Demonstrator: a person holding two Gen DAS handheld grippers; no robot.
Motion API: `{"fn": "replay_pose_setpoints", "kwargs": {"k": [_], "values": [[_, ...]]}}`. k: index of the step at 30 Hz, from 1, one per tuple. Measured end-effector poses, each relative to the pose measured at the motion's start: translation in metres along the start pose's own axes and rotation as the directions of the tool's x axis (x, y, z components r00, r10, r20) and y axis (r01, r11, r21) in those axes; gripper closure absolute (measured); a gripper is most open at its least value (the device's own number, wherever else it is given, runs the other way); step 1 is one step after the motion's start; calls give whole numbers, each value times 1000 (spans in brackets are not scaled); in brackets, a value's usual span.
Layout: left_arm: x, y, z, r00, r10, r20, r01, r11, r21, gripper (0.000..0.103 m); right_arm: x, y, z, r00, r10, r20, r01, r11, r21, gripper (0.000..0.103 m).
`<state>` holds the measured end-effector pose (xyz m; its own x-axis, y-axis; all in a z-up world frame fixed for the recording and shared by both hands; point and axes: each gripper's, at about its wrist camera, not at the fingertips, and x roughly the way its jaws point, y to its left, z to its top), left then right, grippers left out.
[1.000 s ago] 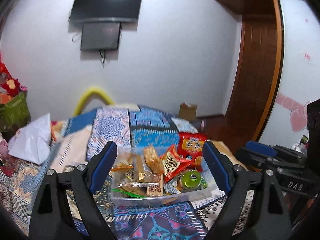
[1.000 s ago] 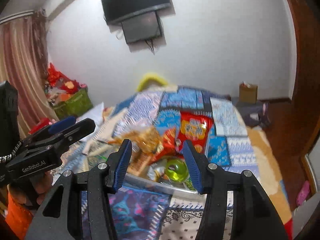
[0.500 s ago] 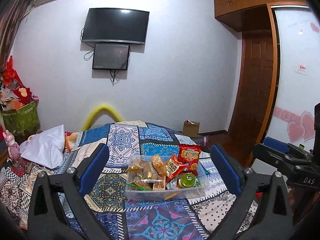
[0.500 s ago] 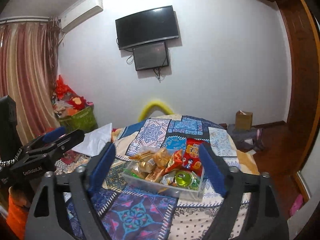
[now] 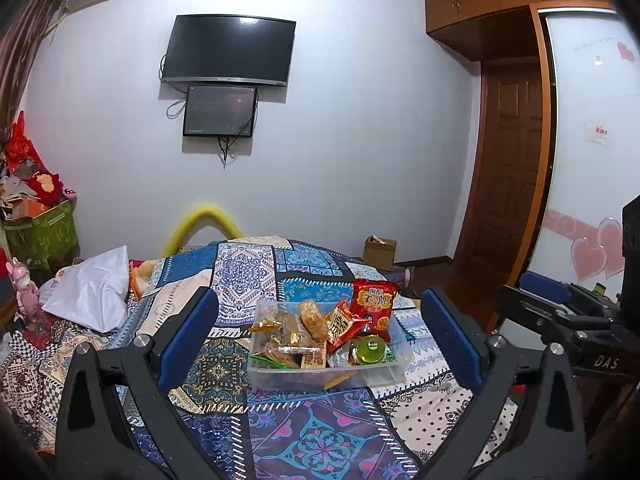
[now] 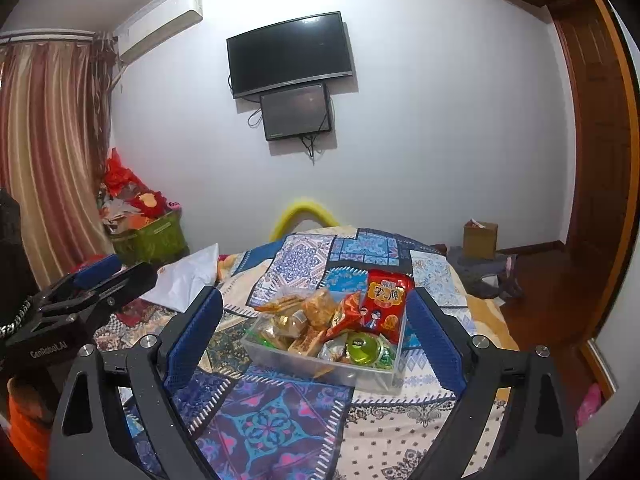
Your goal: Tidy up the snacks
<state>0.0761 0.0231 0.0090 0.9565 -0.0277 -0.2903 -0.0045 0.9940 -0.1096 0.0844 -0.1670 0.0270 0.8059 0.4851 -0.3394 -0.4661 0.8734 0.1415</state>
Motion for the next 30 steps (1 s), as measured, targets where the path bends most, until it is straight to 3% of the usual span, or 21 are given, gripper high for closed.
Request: {"fn": "replay_pose_setpoints", "kwargs": {"k": [30], "values": [[4,0,-3,1000,-7,-22,7,1000,-7,1,1,-2,-4,1000,-4,-14,4,1000,8,10]]}}
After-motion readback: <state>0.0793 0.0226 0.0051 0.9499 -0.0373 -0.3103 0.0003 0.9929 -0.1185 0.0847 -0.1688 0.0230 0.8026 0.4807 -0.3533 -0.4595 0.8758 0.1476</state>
